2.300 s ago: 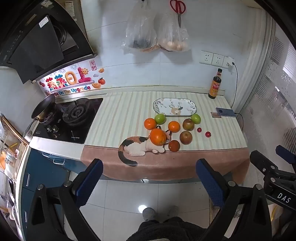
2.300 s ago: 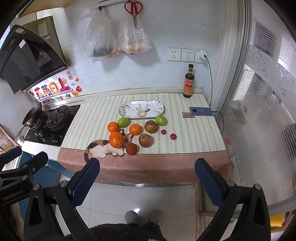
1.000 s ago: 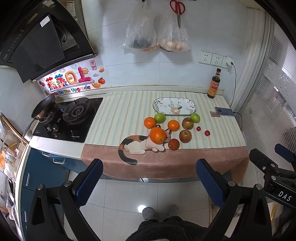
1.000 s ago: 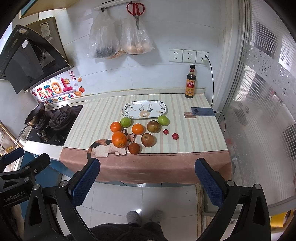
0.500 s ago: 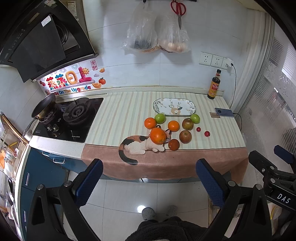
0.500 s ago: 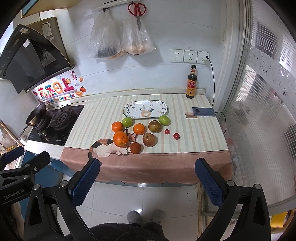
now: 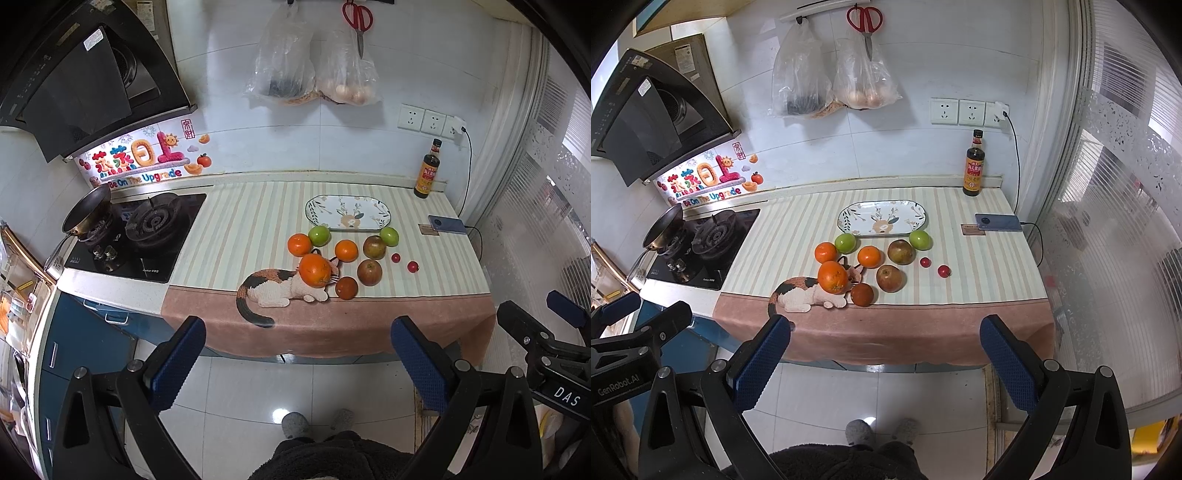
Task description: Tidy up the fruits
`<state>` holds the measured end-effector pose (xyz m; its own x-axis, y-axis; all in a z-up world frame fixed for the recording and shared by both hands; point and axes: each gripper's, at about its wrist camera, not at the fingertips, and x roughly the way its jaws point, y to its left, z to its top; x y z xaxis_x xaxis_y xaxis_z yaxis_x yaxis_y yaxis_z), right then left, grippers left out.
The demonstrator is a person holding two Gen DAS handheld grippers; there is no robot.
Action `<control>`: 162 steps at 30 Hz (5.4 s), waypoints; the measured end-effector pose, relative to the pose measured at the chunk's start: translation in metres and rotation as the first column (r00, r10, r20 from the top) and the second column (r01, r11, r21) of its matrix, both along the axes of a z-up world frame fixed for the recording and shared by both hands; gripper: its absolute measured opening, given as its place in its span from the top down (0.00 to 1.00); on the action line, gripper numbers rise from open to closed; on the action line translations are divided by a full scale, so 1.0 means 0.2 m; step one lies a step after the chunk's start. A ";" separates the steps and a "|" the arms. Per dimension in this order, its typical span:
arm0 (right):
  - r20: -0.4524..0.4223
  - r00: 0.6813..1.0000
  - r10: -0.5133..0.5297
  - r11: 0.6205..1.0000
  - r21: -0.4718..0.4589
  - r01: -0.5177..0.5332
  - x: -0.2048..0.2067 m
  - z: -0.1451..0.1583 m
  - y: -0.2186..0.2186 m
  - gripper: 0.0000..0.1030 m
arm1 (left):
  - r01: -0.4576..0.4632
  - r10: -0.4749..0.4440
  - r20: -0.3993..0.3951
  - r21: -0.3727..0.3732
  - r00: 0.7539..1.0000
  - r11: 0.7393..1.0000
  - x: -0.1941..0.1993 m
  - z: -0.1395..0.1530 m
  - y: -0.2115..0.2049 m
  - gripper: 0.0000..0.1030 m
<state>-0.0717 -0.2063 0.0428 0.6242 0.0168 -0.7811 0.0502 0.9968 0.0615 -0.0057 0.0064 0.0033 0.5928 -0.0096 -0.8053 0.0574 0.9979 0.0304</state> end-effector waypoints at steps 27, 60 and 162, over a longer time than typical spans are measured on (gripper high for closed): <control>0.002 1.000 -0.002 1.000 0.012 0.002 0.02 0.02 0.03 0.00 | 0.001 -0.001 -0.003 -0.008 1.000 1.000 0.01 0.02 -0.02 0.00; -0.422 0.906 0.038 0.966 0.246 0.074 1.55 -1.52 -0.15 0.00 | -0.252 0.096 -0.646 -0.154 0.758 0.955 1.58 -1.48 0.02 0.02; -0.489 0.871 0.047 0.994 0.106 0.006 2.45 -1.38 -0.33 0.05 | -0.046 0.006 -0.433 -0.082 0.901 0.996 2.28 -1.10 -0.43 0.16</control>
